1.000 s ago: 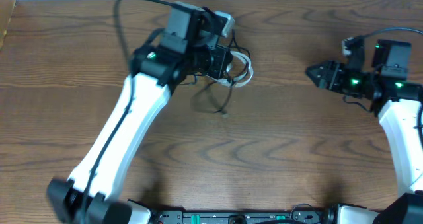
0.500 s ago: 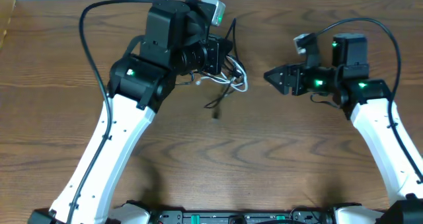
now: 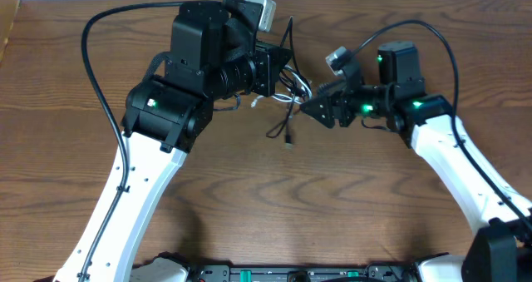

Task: Untangle cables

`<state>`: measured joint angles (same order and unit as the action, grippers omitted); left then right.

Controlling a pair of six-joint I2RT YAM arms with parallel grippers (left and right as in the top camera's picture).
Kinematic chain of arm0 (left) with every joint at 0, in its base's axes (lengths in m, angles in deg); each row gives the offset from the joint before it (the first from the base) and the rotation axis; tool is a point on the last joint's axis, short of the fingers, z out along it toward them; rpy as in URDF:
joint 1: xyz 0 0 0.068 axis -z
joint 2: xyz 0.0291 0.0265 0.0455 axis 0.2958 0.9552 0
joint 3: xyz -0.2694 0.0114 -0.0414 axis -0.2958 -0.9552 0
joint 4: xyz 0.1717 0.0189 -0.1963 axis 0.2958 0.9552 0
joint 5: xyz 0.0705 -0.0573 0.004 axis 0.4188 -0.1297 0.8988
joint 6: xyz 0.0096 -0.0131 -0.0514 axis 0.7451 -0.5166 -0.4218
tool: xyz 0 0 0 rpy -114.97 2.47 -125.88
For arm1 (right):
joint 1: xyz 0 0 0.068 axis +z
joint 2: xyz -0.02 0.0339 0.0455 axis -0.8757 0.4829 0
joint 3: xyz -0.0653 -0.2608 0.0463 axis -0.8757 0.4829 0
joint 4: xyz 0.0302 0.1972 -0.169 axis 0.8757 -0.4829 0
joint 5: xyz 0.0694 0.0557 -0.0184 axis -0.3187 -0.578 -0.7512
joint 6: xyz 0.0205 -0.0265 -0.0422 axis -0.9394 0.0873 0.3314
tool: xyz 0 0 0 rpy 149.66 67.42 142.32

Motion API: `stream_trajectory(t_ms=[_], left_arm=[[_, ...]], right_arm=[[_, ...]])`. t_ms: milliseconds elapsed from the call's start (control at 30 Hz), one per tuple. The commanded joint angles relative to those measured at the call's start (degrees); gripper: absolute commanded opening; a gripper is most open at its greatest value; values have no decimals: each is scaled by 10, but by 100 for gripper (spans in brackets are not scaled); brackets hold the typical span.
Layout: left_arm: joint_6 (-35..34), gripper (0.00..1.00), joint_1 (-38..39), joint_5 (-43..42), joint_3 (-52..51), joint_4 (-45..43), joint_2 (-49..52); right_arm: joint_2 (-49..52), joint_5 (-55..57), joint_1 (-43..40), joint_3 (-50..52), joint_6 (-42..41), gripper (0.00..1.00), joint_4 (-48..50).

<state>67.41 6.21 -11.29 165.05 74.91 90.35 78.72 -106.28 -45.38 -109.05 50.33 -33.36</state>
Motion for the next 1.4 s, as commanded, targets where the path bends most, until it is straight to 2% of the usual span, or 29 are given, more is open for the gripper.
stream_trajectory(t_ms=[0, 100, 267, 367, 467, 567, 733, 867, 967, 1067, 1167, 1300, 1367], left_arm=[[-12, 7, 1, -10, 1, 4, -7], [-14, 8, 1, -10, 1, 18, -7], [-14, 8, 1, -9, 1, 39, -7], [-13, 8, -2, -2, 1, 40, -7], [-14, 7, -18, 35, 1, 51, -7], [-14, 8, -39, 114, 1, 85, -7], [-14, 8, -75, 283, 0, 165, 3], [-14, 8, -109, 339, -2, 205, 16], [-14, 7, -136, 340, -2, 223, 29], [-13, 7, -147, 314, -3, 231, 46], [29, 8, -145, 237, -3, 228, 61], [111, 8, -136, 101, -3, 222, 79], [144, 16, -130, 49, -3, 220, 85]], right_arm=[[22, -11, 8, -2, 20, 68, 36], [43, 0, 9, -2, -10, 59, 89], [72, 0, 9, -2, -78, 13, 156], [75, 57, 5, -2, -113, 1, 134], [74, 165, -5, -2, -159, 1, 73], [73, 269, -22, -2, -203, 1, -4], [63, 356, -51, -2, -228, 1, -86], [44, 423, -72, -2, -239, 1, -130], [35, 426, -86, -2, -239, 1, -151], [34, 334, -91, -2, -195, 1, -149], [34, 212, -90, -3, -131, 1, -144], [31, 119, -91, -10, -113, 2, -149], [25, 82, -91, -15, -99, 3, -152]])
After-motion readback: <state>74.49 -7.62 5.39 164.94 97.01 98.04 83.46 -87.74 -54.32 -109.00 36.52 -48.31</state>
